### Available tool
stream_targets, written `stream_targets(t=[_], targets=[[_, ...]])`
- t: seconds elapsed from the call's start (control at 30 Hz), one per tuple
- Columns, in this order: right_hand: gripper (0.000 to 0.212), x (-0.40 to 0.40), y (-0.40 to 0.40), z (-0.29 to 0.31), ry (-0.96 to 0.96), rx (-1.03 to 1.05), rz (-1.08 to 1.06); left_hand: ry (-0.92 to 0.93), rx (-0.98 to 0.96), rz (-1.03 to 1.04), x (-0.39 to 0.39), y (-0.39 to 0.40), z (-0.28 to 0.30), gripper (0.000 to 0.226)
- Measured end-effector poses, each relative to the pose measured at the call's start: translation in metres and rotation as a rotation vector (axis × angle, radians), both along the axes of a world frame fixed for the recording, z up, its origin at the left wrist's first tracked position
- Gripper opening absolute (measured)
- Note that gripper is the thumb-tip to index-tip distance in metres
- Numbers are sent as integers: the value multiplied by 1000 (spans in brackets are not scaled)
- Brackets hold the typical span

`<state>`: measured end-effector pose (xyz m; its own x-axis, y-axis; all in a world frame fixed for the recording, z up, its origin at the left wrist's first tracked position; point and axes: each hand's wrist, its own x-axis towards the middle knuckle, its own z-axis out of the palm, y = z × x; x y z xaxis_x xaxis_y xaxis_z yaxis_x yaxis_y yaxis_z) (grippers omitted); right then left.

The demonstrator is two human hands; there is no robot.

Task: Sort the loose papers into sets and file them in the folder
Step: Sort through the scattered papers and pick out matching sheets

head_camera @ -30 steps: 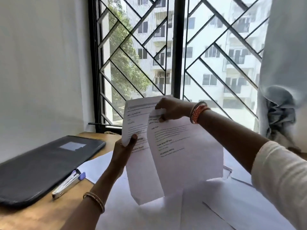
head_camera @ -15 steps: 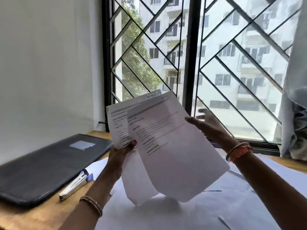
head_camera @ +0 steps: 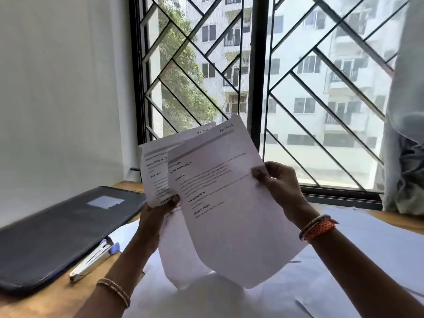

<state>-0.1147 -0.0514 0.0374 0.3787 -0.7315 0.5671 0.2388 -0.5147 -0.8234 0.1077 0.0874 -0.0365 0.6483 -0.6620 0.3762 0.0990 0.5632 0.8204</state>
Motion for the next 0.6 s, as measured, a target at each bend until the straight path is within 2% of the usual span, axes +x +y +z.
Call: stream_targets(t=[0.23,0.27,0.33,0.4,0.53,0.6], targets=[[5,-3,-1,-3,0,90,55,-19,11,16,-5,2,1,36],[2,-5,-1,-2,40,116,96,-23,11,17,-5,3,1,36],[17,-14,-5,0,186,140,212,-27,19,28,-4,3,1,36],[24,-25,-8,1,295,127,282,-35,36,52,-2,4,1,36],[18,-48,-21,3,243,113,118,-8,91,69,-4,-2,-1,47],[13,-59,-27,2,223,101,22,-5,97,26,-8,-8,-4,45]])
